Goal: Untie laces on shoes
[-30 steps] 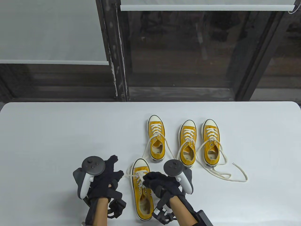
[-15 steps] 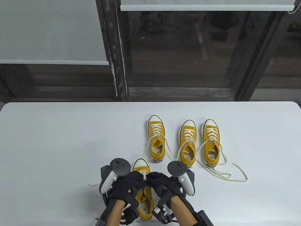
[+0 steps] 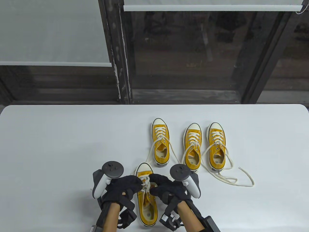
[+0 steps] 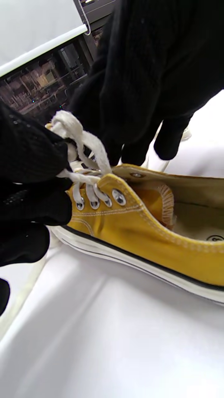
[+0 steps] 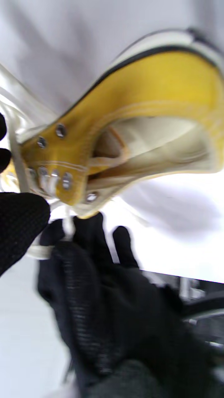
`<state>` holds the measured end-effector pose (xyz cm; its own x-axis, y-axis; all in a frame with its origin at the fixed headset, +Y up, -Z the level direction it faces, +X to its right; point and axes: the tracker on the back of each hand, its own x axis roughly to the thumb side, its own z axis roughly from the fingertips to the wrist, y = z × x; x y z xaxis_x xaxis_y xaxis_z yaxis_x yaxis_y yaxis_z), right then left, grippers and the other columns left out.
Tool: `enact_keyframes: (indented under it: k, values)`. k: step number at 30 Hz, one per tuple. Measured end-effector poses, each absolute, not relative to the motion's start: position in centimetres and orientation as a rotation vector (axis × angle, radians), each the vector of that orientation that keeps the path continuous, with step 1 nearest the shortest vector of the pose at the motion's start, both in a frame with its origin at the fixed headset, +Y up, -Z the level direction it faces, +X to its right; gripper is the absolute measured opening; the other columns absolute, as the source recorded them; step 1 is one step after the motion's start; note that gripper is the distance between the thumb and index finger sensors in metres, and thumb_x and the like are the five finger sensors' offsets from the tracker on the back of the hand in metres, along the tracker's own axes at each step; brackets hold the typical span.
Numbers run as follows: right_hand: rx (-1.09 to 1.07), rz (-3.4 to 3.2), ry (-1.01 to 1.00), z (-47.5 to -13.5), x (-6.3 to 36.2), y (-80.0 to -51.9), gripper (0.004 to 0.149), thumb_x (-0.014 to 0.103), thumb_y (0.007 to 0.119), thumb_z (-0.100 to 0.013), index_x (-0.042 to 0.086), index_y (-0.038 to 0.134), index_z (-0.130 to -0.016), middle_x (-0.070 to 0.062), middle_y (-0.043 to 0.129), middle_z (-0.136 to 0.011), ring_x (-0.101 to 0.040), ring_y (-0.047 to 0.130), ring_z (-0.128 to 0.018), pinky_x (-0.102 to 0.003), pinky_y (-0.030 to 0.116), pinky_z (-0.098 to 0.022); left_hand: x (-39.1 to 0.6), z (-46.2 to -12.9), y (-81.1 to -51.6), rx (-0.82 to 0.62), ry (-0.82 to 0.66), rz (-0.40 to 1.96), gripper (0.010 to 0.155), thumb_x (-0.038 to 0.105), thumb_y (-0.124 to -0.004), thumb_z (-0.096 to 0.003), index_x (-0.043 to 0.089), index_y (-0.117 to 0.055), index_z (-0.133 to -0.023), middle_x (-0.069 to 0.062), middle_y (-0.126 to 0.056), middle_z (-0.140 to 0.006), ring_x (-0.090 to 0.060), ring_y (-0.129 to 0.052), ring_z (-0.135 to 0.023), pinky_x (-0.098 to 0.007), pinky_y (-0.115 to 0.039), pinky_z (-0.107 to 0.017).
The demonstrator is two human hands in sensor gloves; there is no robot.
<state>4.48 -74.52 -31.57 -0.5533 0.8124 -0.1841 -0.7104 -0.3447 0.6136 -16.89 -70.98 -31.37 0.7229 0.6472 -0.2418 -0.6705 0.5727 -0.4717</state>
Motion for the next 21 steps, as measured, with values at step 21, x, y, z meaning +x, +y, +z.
enact_keyframes:
  k: [21]
  values:
    - [0.159,2.327,0.493,-30.8,4.3,-72.8,0.039,0.043,0.080,-0.057,0.021,0.073,-0.088,-0.006,0.052,-0.110,-0.040,0.044,-0.108,-0.067,0.039,-0.074,-16.6,-31.4,-71.0,-0.570,0.024,0.782,0.041,0.033,-0.080,-0.0570,0.024,-0.081,-0.097,-0.001,-0.090,-0.085,-0.026,-0.073,-0.101,-0.069,-0.041,-0.079]
